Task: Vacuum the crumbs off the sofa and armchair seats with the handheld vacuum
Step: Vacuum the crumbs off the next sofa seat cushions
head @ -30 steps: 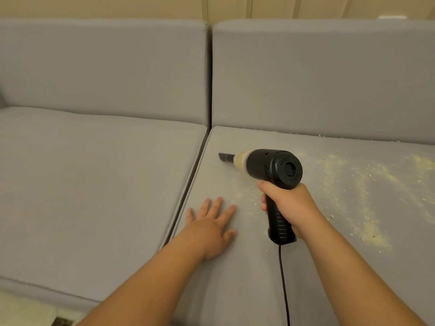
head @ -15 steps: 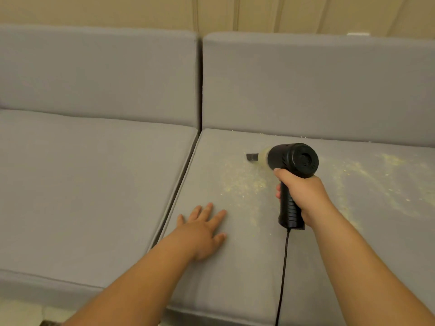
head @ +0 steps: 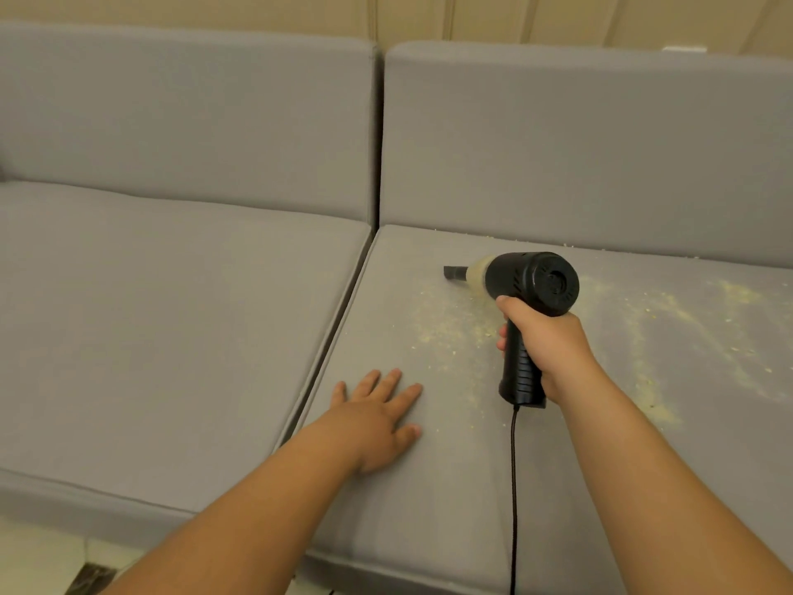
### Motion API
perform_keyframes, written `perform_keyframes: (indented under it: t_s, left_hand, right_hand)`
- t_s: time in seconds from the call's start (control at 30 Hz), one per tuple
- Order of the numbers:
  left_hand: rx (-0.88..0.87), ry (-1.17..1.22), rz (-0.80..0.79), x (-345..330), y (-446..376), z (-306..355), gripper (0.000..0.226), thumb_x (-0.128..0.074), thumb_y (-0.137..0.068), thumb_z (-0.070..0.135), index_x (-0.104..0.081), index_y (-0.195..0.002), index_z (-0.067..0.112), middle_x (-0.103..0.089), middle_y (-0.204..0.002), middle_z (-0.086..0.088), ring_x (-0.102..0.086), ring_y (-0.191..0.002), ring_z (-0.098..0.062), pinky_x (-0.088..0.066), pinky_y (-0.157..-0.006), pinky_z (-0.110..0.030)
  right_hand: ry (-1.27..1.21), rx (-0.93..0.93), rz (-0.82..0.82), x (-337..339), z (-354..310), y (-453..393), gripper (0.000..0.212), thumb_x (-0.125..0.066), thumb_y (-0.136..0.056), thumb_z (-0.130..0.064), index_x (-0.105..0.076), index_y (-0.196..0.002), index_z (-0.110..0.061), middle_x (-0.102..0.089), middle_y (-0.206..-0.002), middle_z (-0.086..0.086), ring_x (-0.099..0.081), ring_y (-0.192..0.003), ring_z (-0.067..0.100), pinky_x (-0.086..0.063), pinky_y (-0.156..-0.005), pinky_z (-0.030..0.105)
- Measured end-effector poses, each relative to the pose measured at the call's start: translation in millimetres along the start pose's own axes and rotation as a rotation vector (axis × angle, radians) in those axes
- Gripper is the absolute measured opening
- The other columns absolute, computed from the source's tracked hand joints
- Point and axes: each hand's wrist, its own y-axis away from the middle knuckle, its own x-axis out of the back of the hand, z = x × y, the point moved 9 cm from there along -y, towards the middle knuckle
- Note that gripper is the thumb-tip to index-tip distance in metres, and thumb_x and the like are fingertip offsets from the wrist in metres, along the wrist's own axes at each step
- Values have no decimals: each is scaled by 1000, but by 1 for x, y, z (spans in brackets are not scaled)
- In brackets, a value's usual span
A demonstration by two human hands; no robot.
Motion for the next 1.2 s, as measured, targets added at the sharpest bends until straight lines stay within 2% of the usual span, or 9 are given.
perform_keyframes:
  t_s: [0.13, 0.33, 0.5, 0.7, 0.8, 0.9, 1.07, 1.2]
  left_hand:
    - [3, -10, 1, -2, 1, 0, 67, -25, -105, 63, 8, -161, 48, 20, -171, 9, 19, -157, -20, 6, -124, -62]
    - [16, 4, -32, -3, 7, 0, 67, -24, -105, 63, 8, -161, 47, 21, -171, 8, 19, -157, -21, 6, -125, -58]
    - [50, 28, -91, -1, 22, 2, 67, -24, -105, 63, 7, -162, 45, 20, -171, 7, 17, -158, -22, 4, -126, -56]
    - [90, 31, -132, 3, 17, 2, 71, -25, -105, 63, 10, -163, 42, 20, -171, 7, 16, -158, -22, 3, -126, -56]
    - [90, 3, -107, 5, 10, 2, 71, -25, -105, 63, 11, -162, 42, 22, -170, 6, 17, -158, -23, 4, -126, -56]
    - [91, -31, -75, 1, 4, 3, 71, -25, -104, 64, 13, -161, 45, 25, -170, 6, 20, -157, -24, 5, -125, -58]
    - [106, -26, -74, 1, 1, 4, 72, -25, -104, 65, 14, -161, 45, 25, -170, 6, 20, -157, -25, 6, -125, -60]
    - [108, -20, -76, 1, 1, 3, 72, -25, -104, 65, 13, -161, 45, 24, -170, 5, 20, -157, -25, 6, -124, -60]
  right_hand:
    - [25, 22, -23, -6, -3, 4, 23, -81, -89, -27, -72, -105, -13, -73, -80, 9, -71, -67, 20, -59, -66, 33]
    - [6, 3, -11, 8, -3, 22, 24, -81, -90, -29, -72, -106, -13, -75, -85, 10, -74, -72, 21, -64, -77, 39]
    - [58, 0, 47, 24, 1, 52, 16, -81, -88, -26, -72, -94, -14, -73, -78, 9, -71, -67, 20, -61, -75, 38]
    - [29, -13, -24, 7, 3, 53, 18, -80, -90, -25, -72, -99, -13, -73, -79, 8, -72, -69, 21, -63, -78, 41]
    - [77, 24, -67, -3, 0, 55, 12, -80, -90, -24, -72, -91, -15, -73, -76, 7, -72, -71, 22, -64, -84, 46]
    - [92, 64, -4, 4, -2, 54, 13, -80, -89, -24, -71, -84, -16, -72, -73, 7, -71, -67, 20, -64, -81, 45]
    - [47, 16, -22, -4, 4, 49, 12, -80, -90, -24, -71, -90, -16, -73, -79, 10, -72, -66, 19, -62, -76, 40]
    - [78, 29, -79, -27, 4, 52, 14, -81, -89, -24, -73, -87, -13, -73, -75, 8, -72, -68, 21, -63, -78, 42]
